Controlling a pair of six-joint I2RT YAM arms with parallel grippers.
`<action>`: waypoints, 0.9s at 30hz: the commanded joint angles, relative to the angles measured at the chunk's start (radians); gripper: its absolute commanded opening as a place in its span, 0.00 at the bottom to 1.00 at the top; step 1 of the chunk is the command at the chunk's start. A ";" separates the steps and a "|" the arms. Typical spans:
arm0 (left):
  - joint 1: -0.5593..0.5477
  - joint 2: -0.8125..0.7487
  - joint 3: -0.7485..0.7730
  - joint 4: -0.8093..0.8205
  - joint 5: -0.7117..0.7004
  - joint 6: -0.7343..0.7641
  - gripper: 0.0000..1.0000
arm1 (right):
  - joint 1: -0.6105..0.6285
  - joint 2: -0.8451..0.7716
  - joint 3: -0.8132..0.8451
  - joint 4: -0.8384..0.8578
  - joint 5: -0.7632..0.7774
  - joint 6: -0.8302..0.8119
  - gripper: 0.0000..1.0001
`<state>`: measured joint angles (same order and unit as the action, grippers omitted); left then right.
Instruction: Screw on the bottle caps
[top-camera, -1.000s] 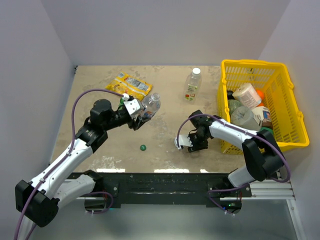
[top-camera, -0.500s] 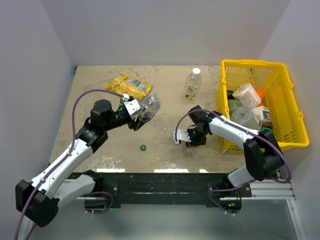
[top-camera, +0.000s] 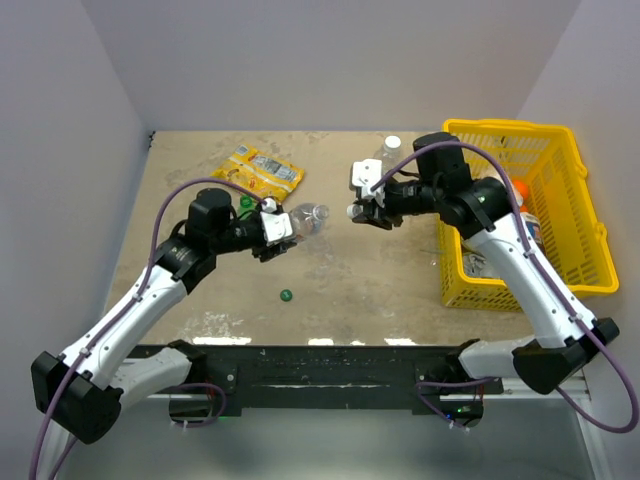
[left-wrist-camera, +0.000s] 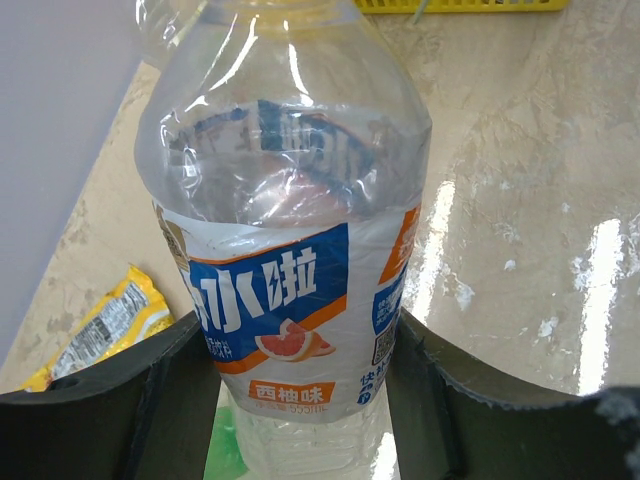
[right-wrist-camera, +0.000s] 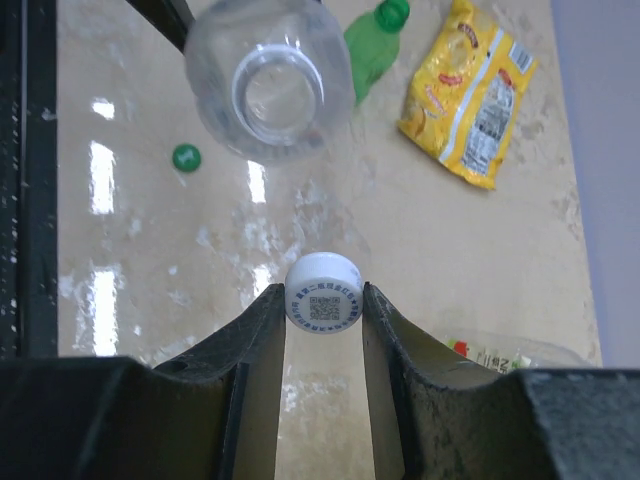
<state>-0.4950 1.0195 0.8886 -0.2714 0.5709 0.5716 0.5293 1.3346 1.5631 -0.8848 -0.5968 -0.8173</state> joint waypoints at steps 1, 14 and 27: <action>0.004 0.039 0.143 -0.121 0.017 0.143 0.00 | 0.006 -0.006 0.070 -0.014 -0.112 0.139 0.23; -0.008 0.079 0.199 -0.163 0.012 0.169 0.00 | 0.072 -0.006 0.120 0.113 -0.092 0.241 0.24; -0.010 0.068 0.202 -0.129 0.032 0.165 0.00 | 0.173 0.049 0.130 0.116 0.012 0.210 0.25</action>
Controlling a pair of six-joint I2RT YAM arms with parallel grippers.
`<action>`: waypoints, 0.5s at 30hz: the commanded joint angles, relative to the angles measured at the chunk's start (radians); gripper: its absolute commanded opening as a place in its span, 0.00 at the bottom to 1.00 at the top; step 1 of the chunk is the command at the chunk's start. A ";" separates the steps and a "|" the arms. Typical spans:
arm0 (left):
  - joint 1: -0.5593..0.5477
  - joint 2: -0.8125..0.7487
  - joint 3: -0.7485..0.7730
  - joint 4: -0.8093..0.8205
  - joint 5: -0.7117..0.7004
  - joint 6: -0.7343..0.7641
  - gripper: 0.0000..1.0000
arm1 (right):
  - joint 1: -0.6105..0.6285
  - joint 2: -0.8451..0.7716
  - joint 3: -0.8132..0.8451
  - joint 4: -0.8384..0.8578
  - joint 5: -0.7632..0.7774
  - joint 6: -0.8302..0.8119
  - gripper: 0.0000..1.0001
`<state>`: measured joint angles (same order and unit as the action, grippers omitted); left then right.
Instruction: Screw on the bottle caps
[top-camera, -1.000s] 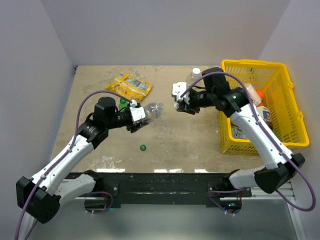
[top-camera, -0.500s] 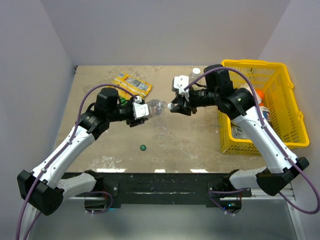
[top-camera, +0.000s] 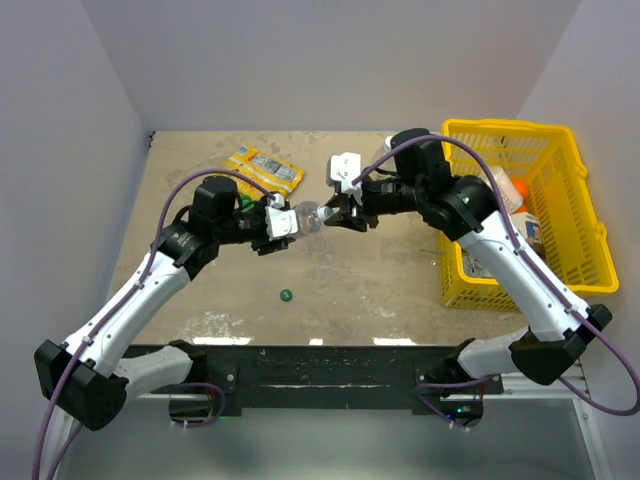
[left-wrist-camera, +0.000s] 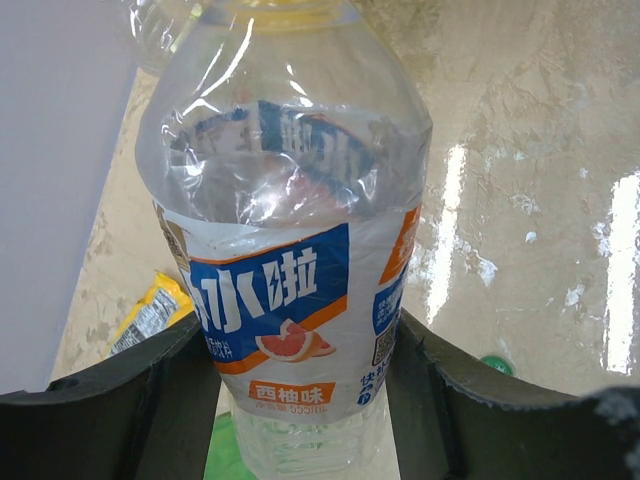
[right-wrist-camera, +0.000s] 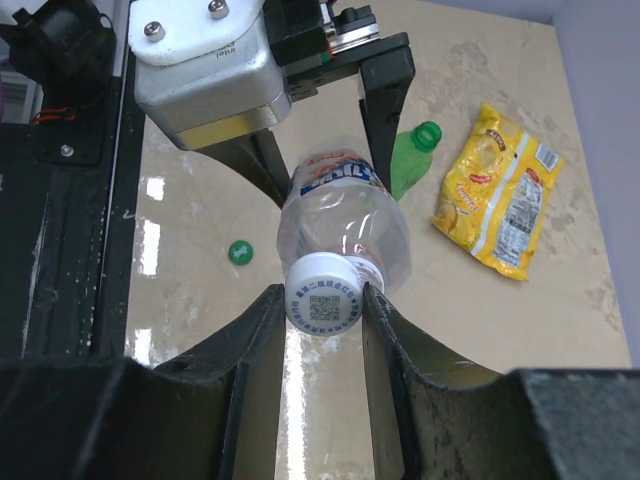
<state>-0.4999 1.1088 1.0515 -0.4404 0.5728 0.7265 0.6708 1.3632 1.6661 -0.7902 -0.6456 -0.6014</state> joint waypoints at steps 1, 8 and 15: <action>-0.005 -0.024 0.039 0.040 0.030 0.010 0.00 | 0.035 0.028 0.026 0.020 0.069 -0.012 0.25; -0.005 -0.046 0.018 0.051 0.018 0.027 0.00 | 0.036 0.036 0.021 0.042 0.115 0.008 0.24; -0.003 -0.052 -0.008 0.075 -0.001 0.030 0.00 | 0.036 0.033 0.017 0.039 0.149 0.009 0.24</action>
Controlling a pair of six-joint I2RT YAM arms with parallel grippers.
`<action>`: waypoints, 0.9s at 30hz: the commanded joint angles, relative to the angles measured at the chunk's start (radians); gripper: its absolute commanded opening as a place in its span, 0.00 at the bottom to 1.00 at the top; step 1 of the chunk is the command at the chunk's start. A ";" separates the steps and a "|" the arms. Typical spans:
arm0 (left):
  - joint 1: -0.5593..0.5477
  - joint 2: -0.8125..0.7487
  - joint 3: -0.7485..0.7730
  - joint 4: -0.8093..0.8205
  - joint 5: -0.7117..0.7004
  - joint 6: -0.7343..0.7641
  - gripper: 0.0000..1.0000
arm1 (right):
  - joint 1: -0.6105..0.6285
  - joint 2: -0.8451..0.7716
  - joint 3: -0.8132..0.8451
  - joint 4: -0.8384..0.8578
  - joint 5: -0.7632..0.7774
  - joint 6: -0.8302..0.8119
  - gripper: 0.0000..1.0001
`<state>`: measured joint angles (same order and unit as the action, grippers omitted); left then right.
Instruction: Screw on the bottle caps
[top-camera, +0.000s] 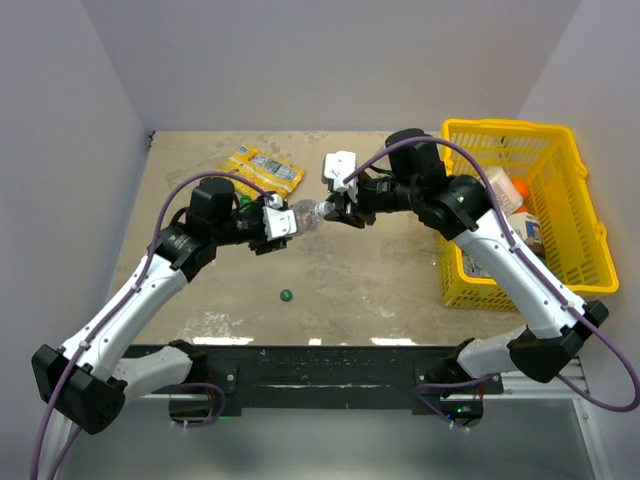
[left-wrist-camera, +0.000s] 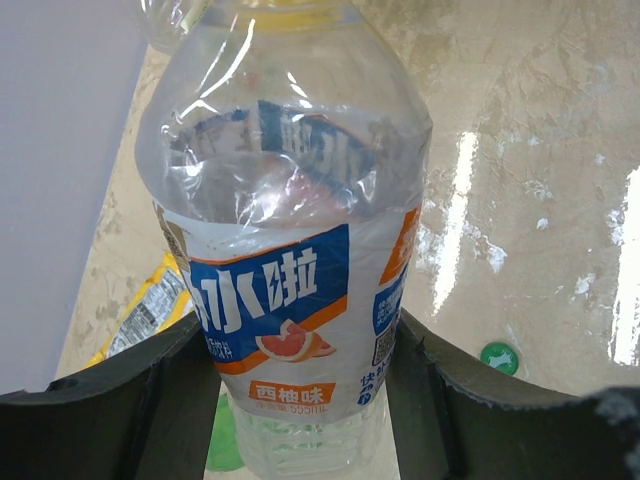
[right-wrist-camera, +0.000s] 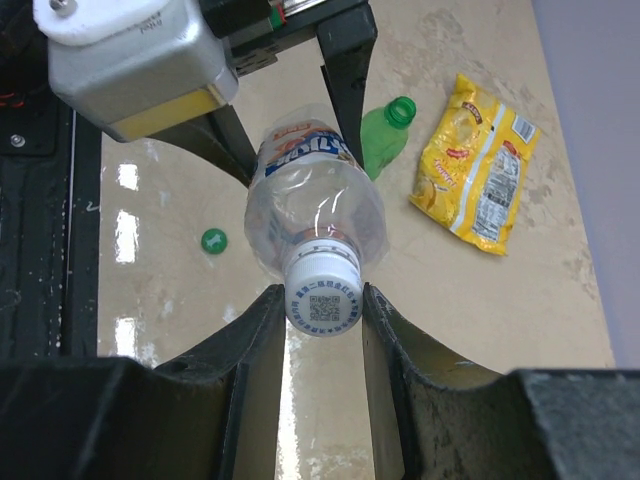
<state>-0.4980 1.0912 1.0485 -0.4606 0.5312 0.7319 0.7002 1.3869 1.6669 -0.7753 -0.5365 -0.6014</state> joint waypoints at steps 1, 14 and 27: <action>-0.005 -0.037 -0.010 0.103 0.039 0.023 0.00 | 0.007 0.006 0.013 0.024 0.043 0.009 0.24; -0.005 -0.103 -0.096 0.235 0.053 0.001 0.00 | 0.005 0.020 -0.004 0.044 0.020 0.058 0.24; -0.008 -0.068 -0.084 0.402 0.108 -0.109 0.00 | 0.007 0.026 -0.025 0.105 -0.036 0.164 0.23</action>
<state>-0.4953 1.0214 0.9226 -0.2481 0.5232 0.6975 0.7044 1.3888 1.6657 -0.7303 -0.5438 -0.5152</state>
